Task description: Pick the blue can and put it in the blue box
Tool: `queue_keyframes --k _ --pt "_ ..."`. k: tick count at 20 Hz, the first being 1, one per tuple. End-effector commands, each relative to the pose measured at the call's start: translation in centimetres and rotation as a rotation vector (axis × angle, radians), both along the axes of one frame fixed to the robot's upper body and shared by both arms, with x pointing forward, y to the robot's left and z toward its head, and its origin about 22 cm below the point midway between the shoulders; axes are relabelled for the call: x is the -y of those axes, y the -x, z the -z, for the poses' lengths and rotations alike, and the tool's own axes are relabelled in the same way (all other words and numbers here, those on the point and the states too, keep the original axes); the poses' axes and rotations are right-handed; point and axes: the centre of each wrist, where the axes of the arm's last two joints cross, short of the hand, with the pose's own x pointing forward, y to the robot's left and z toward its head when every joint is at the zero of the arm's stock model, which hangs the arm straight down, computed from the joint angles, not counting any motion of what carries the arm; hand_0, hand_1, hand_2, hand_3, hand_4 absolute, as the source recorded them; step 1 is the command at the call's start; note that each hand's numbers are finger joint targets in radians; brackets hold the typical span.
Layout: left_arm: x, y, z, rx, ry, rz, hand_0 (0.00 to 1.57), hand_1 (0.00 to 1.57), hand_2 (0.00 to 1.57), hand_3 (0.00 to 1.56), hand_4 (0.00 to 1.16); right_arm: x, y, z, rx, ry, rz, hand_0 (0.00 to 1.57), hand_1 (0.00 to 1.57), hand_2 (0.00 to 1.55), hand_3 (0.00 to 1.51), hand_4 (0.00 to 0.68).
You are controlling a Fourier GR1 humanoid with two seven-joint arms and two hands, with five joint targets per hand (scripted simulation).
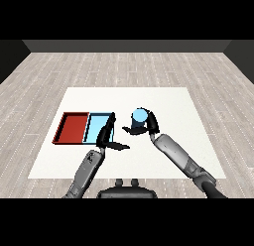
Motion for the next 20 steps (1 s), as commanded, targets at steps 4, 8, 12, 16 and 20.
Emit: queue_keyframes --k 4,8,12,16,20 --pt "1.7 2.2 -0.4 -0.010 0.019 0.004 0.00 0.00 0.00 0.00 0.00 0.1 1.1 -1.4 0.038 0.010 0.000 1.46 1.46 1.44 1.38 0.587" --pt "0.5 -0.1 1.2 -0.007 0.019 0.022 0.00 0.00 0.00 0.00 0.00 0.0 1.4 -0.2 0.046 0.011 0.003 1.45 1.45 1.44 1.38 0.591" --pt "-0.3 -0.8 1.5 -0.008 0.002 0.001 0.00 0.00 0.00 0.00 0.00 -2.7 -0.5 -1.8 0.027 0.041 -0.015 1.48 1.48 1.45 1.38 0.576" --pt "0.4 -0.2 2.9 -0.031 0.008 0.008 0.00 0.00 0.00 0.00 0.00 -1.8 1.8 -1.8 0.005 0.033 -0.040 1.49 1.49 1.46 1.39 0.576" --pt "3.1 -1.4 2.7 -0.078 -0.017 0.015 0.00 0.00 0.00 0.00 0.00 -2.2 -0.5 -3.1 0.010 0.042 -0.047 1.48 1.48 1.46 1.39 0.593"
